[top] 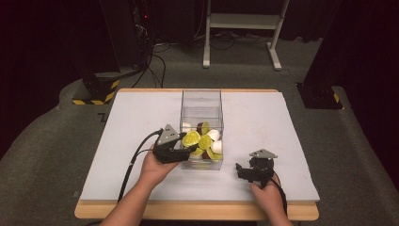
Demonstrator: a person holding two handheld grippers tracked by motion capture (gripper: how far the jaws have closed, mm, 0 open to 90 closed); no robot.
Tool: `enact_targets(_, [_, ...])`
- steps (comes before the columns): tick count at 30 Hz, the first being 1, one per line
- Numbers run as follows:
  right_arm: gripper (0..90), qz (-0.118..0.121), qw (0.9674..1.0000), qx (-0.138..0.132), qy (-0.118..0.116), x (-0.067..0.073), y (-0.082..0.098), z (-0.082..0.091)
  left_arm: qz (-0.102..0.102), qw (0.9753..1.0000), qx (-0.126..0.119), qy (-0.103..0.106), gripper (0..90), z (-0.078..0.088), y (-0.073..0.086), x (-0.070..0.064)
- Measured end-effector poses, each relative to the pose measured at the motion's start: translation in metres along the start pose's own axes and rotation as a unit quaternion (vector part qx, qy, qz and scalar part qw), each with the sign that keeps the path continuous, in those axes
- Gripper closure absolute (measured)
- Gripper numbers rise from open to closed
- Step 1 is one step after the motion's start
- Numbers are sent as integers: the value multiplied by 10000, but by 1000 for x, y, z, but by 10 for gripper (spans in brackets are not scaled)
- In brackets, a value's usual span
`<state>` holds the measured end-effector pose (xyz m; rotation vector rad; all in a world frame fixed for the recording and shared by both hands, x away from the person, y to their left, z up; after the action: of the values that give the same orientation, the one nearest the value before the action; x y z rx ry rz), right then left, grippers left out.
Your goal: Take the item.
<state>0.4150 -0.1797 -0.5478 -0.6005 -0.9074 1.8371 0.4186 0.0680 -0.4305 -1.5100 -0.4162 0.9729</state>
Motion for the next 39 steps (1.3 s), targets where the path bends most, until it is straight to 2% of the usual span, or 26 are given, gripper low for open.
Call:
enact_targets(6, [112, -2, 10000, 1, 0, 0, 0, 0, 86, 9999, -124, -60, 379, 7, -5, 4])
enact_targets(7, [111, 0, 10000, 0, 0, 0, 0, 0, 20, 9999, -101, -62, 379, 8, -6, 6])
enact_targets(9, [111, 0, 10000, 0, 1, 0, 0, 0, 108, 9997, -183, -94, 379, 11, -9, 8])
enact_targets(16, [112, -4, 10000, 0, 6, 0, 0, 0, 52, 9996, -227, -186, 379, 22, -15, 16])
enact_targets(21, [112, -1, 10000, -1, 5, 0, 0, 0, -17, 9995, -196, -261, 379, 27, -16, 21])
enact_targets(39, [112, -7, 10000, 1, 4, 0, 0, 0, -37, 9985, -199, -511, 379, 45, -14, 43])
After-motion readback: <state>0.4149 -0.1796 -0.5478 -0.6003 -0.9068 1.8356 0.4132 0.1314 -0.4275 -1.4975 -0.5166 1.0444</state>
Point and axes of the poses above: each handheld gripper's, and its own axes: z roughly backward along the jaws, y roughly out of its underside, x roughly to its left, the point moved 6 cm from there along -z, roughly forward along the jaws, and after that the axes turned 8 degrees about -x, right-handed, at the moved point
